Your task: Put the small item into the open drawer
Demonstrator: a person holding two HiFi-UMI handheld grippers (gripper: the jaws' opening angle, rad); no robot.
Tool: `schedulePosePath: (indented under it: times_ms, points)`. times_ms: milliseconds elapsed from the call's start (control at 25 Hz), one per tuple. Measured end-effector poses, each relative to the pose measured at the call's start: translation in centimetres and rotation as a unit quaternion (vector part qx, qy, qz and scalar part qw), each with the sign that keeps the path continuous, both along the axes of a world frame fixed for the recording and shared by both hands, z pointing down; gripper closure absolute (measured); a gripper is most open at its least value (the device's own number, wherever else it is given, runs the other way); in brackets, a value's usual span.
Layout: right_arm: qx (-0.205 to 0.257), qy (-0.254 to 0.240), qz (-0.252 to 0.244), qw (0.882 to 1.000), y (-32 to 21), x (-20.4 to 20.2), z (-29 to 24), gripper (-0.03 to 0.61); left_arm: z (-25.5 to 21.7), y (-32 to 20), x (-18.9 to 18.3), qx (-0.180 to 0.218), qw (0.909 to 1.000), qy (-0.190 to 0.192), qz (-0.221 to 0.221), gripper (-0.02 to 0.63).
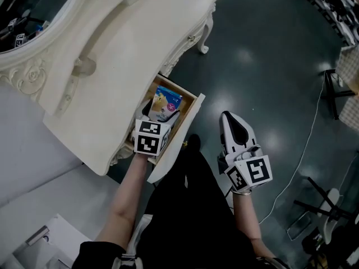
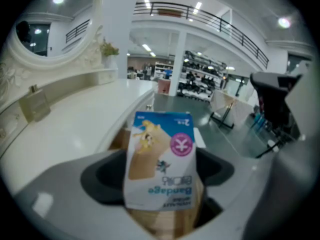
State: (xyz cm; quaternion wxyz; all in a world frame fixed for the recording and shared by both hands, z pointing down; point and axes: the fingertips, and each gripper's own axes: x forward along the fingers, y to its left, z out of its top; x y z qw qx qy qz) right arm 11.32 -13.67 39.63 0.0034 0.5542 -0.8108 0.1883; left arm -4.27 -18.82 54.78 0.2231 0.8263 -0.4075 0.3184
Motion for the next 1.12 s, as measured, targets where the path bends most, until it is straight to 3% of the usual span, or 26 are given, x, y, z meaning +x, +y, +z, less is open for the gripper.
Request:
schedulePosePath:
  times_ms: [680,1120]
  points:
    - [-0.017,0.001,-0.006,1.000,-1.4,-0.3,1.3,0.574,7.4,-0.5,0.6,-0.068,0.9949,-0.065,0.036,0.181]
    - [-0.019,0.000,-0.015,1.000,-1.3,-1.4,1.6,0.574,9.5,-0.4,0.5,-0.099,0.9910,-0.082,0.036,0.181]
